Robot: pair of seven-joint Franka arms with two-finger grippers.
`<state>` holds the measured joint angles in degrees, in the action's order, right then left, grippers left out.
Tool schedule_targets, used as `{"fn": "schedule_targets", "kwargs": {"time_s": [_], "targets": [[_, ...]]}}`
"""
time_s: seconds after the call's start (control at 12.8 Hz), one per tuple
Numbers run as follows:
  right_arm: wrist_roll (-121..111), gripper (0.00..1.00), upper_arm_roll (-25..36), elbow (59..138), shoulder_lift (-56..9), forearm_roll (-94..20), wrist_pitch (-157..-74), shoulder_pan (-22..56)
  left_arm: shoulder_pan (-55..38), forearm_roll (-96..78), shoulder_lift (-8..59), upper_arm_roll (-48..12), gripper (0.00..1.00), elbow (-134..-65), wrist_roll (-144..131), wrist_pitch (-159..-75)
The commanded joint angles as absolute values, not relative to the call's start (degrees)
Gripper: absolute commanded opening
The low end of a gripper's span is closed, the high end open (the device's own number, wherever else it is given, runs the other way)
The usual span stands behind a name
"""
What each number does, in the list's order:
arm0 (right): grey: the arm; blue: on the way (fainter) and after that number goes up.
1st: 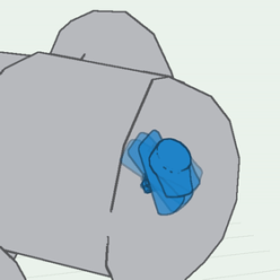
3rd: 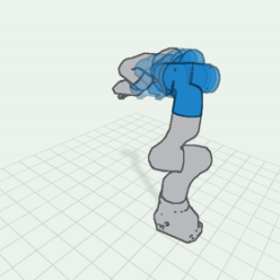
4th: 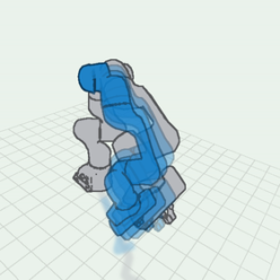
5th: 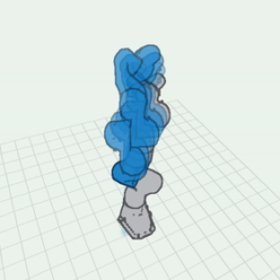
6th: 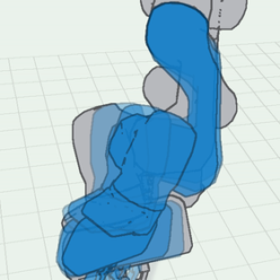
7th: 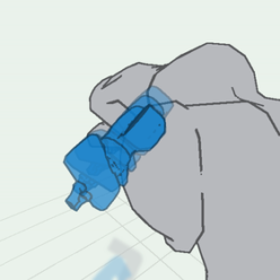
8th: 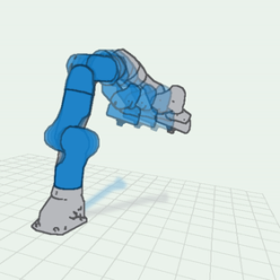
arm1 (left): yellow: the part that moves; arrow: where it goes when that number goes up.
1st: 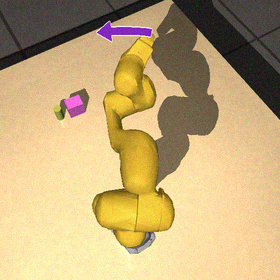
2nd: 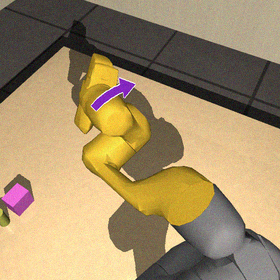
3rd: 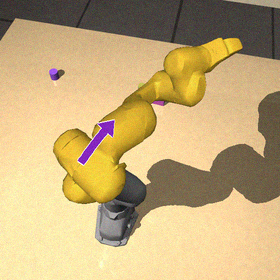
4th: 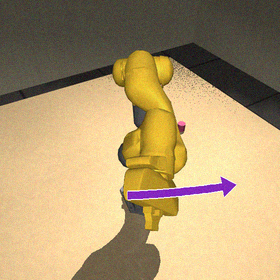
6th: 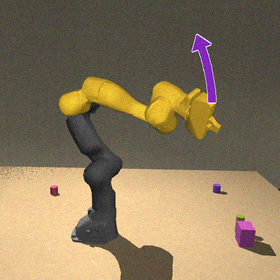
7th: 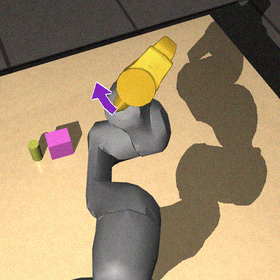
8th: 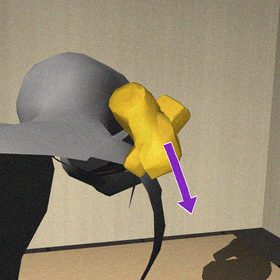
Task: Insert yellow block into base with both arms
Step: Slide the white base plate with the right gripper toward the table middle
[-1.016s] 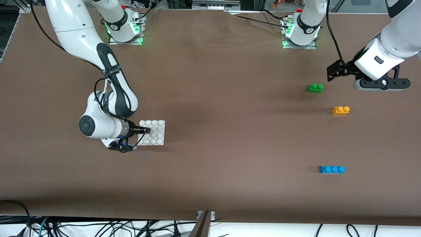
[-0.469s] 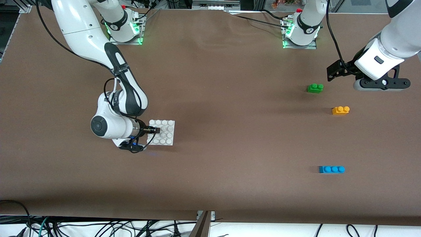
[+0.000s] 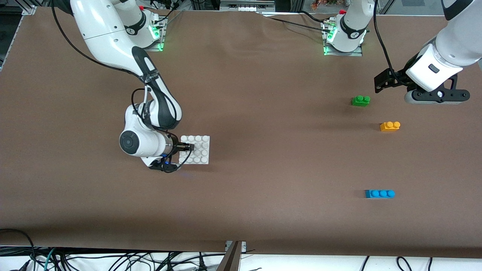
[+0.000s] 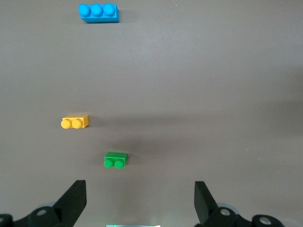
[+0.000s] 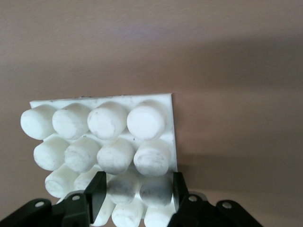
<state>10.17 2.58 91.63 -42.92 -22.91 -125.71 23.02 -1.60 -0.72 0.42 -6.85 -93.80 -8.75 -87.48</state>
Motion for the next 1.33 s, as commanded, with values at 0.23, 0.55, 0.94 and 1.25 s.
{"fn": "schedule_targets", "kwargs": {"time_s": [0.23, 0.55, 0.94, 1.25], "targets": [[15.11, 0.63, 2.29, 89.13, -47.28, -23.99, -130.16, 26.45, -1.49, 0.70, 0.35, -7.21, 1.00, -92.81, -9.32, -86.66], [18.10, 0.63, 2.20, 87.28, -47.99, -23.99, -130.25, 28.30, -1.49, 0.70, 0.35, -7.29, 1.00, -92.72, -9.32, -86.66], [18.90, 0.63, 2.29, 85.87, -49.31, -23.91, -130.69, 31.11, -1.49, 0.70, 0.35, -7.29, 1.00, -92.72, -9.32, -86.66], [18.90, 0.63, 2.29, 85.87, -50.27, -23.91, -133.85, 33.22, -1.49, 0.70, 0.35, -7.29, 1.00, -92.72, -9.32, -86.75]]}}
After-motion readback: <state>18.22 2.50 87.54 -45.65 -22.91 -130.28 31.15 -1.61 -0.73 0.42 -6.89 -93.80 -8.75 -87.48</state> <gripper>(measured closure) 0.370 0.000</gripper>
